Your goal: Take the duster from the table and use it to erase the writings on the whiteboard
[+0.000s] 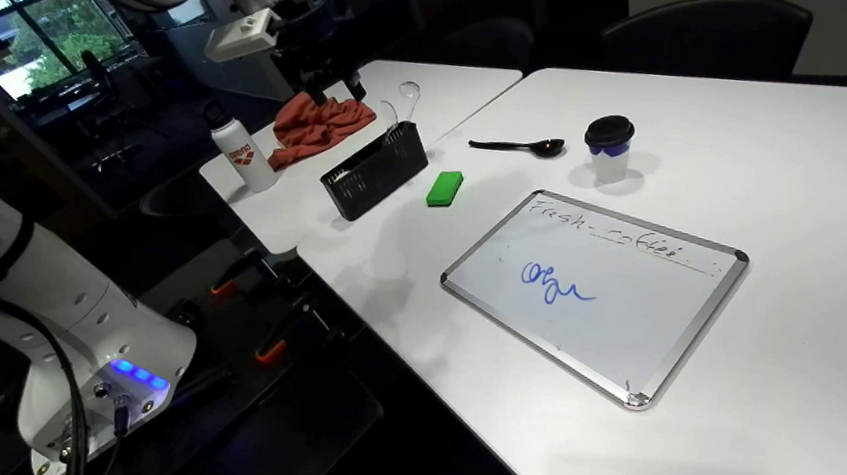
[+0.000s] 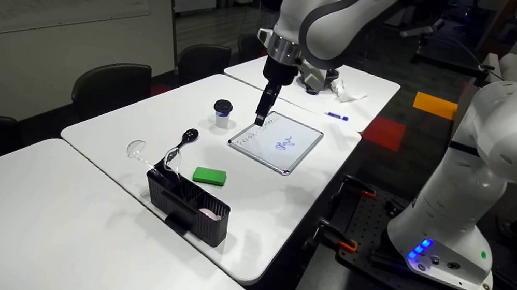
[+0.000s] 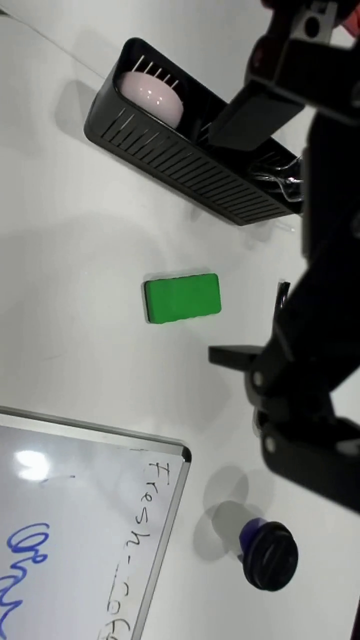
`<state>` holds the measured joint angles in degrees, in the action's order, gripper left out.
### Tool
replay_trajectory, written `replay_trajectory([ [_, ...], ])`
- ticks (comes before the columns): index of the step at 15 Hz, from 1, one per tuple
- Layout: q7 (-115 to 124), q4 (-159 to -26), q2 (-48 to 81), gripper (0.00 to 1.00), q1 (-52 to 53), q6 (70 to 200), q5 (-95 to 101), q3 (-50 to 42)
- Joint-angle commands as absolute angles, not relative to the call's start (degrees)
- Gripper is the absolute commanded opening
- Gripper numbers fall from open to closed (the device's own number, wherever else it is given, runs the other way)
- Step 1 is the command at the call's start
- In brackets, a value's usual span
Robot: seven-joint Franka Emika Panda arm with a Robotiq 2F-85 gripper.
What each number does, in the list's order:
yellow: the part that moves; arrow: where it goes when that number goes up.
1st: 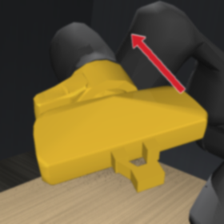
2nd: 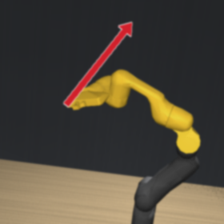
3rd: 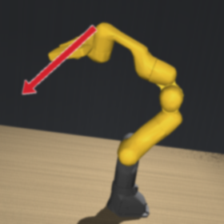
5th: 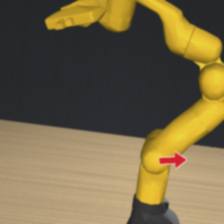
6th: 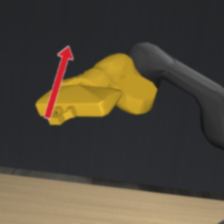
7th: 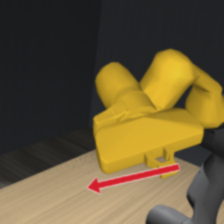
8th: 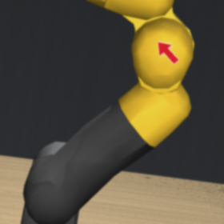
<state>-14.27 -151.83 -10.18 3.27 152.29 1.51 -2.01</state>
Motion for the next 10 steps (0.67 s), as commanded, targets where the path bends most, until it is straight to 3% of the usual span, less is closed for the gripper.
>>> replay_trajectory([
  [1,-19.8,-146.2,-0.1,1.00,3.1,155.4,0.4,-2.8],
  [4,-21.1,-142.6,6.1,1.00,1.9,155.3,0.4,-2.0],
  [10,-19.3,-142.3,6.6,1.00,0.9,154.7,1.4,-1.1],
])
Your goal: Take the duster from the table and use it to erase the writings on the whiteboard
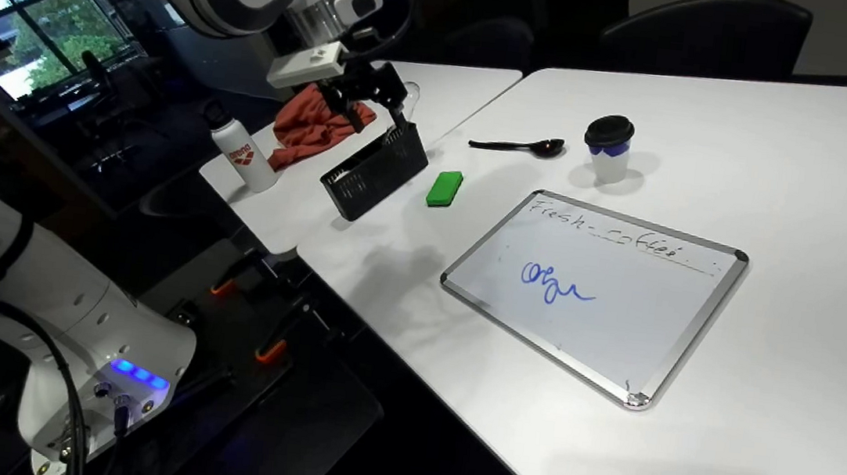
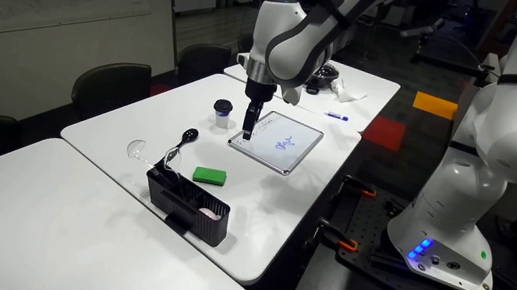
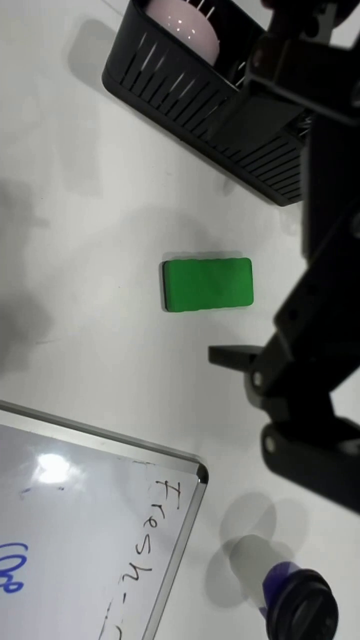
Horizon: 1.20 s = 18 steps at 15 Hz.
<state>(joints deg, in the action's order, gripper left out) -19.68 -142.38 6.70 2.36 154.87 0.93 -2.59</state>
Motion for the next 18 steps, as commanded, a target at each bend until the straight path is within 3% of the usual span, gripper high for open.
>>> replay_trajectory([
  [1,-19.3,-142.3,6.6,1.00,0.8,154.7,1.4,-1.1],
  [8,-18.3,-139.7,15.2,1.00,-0.8,167.5,-0.2,1.4],
  [18,-16.7,-127.1,28.2,1.00,-1.9,162.7,4.1,1.4],
])
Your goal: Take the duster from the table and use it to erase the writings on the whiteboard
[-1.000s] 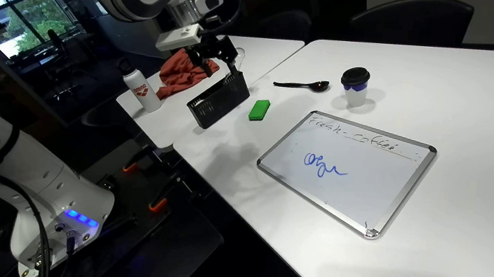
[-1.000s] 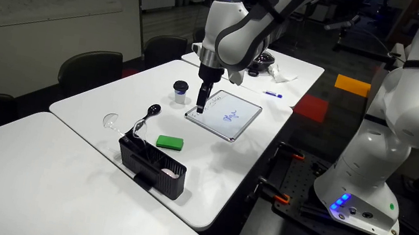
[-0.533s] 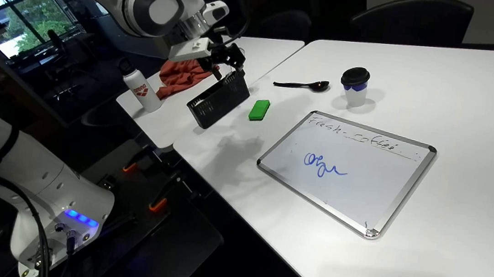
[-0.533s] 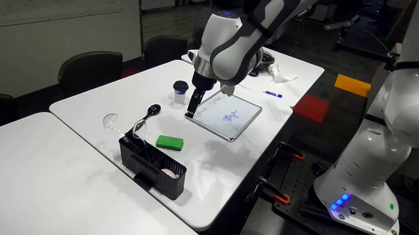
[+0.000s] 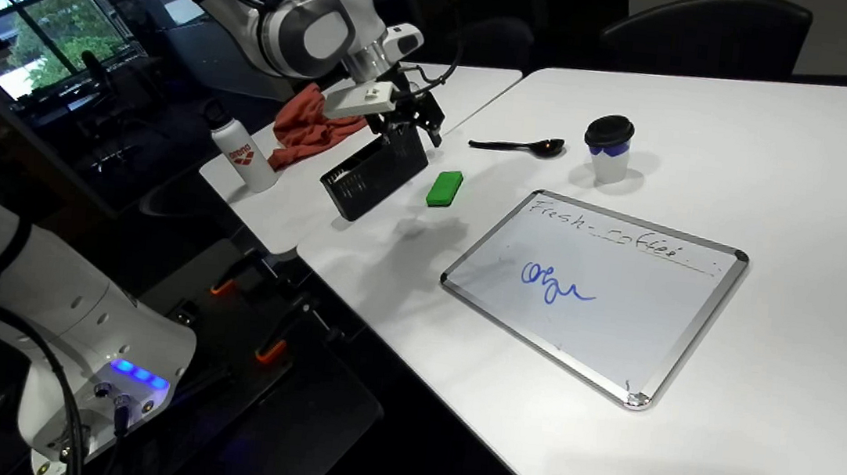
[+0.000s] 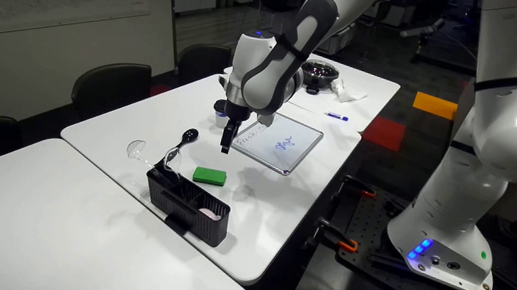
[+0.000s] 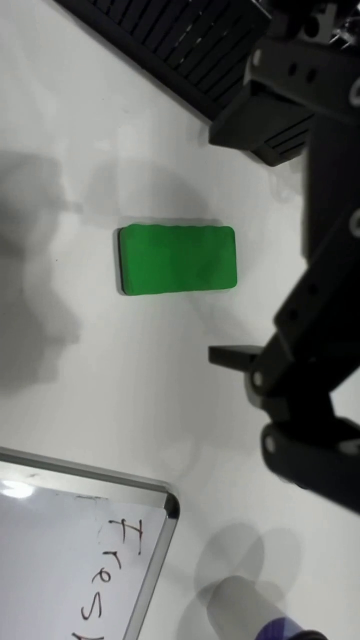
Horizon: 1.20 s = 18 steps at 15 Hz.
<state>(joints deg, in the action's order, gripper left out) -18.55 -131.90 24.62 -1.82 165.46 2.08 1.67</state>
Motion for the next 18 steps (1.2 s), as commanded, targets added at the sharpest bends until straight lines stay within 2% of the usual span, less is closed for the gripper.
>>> replay_trajectory([
  [1,-16.7,-125.9,29.4,1.00,-2.0,162.4,4.2,1.5],
  [18,-16.9,-117.0,40.4,1.00,-1.4,161.6,7.0,2.3],
])
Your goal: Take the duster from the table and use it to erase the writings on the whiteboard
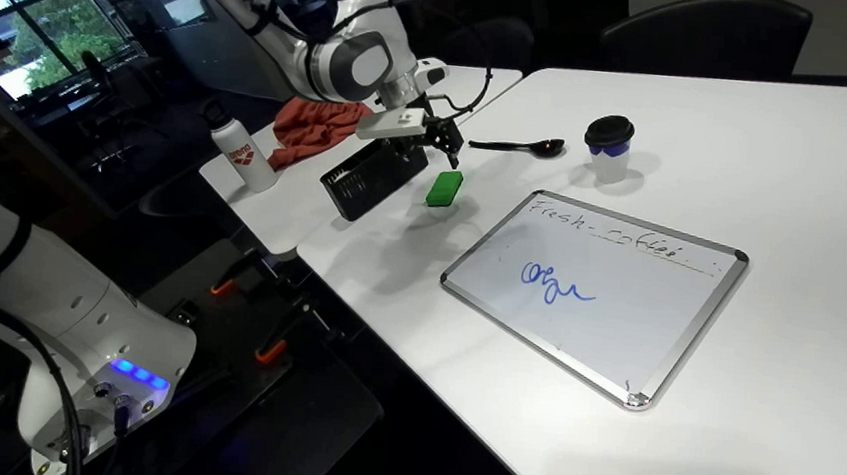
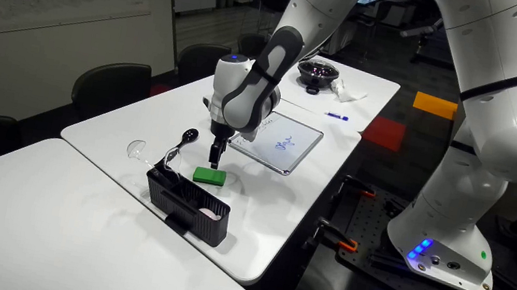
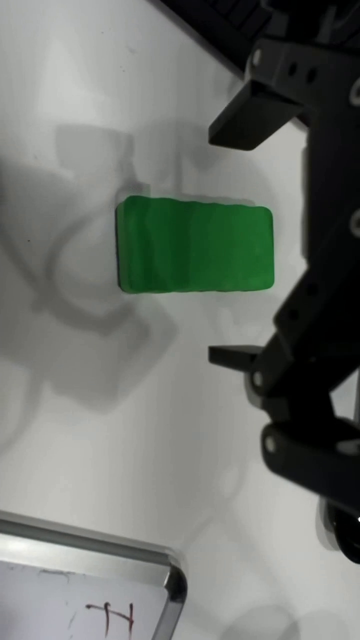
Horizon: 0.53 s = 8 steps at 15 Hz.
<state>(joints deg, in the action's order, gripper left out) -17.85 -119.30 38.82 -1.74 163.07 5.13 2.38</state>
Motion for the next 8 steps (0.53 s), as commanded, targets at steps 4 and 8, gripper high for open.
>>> replay_trajectory([
  [4,-17.0,-114.6,42.9,1.00,-1.1,161.3,8.4,2.1],
  [8,-17.6,-112.6,44.9,1.00,-1.1,160.8,9.4,2.4],
])
